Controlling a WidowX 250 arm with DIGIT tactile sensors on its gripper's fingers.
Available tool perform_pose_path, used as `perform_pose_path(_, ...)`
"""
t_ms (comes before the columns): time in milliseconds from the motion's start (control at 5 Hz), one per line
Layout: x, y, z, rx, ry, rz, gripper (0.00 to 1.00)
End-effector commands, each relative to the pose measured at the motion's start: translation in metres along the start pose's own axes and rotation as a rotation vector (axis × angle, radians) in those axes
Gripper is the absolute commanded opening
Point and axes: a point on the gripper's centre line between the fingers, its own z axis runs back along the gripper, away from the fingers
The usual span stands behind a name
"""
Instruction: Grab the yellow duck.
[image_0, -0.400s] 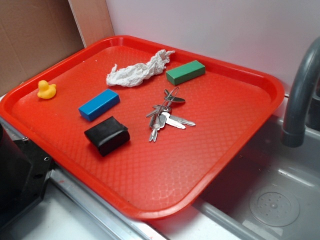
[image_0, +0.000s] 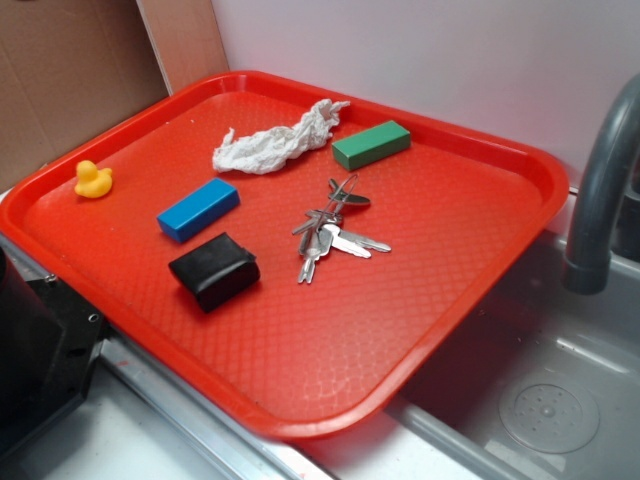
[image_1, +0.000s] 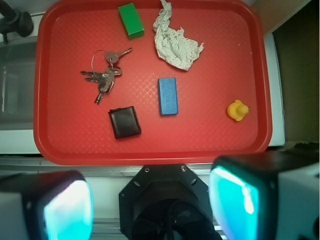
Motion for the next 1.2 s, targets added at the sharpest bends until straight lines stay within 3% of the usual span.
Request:
perform_pose_path(0, -0.002, 0.105, -0.078, 0.115, 0.037, 0.505, 1.0)
perform_pose_path(200, -0.007, 0.13, -0.105, 0.139, -0.054, 0.756, 1.0)
perform_pose_path(400, -0.006, 0.148, -0.124, 0.198, -0.069, 0.94, 1.0)
perform_pose_path(600, 0.004, 0.177, -0.149, 0.233, -0.12, 0.974, 1.0)
perform_pose_path(1000, 0.026, 0.181, -0.178, 0.199, -0.16, 0.934, 1.0)
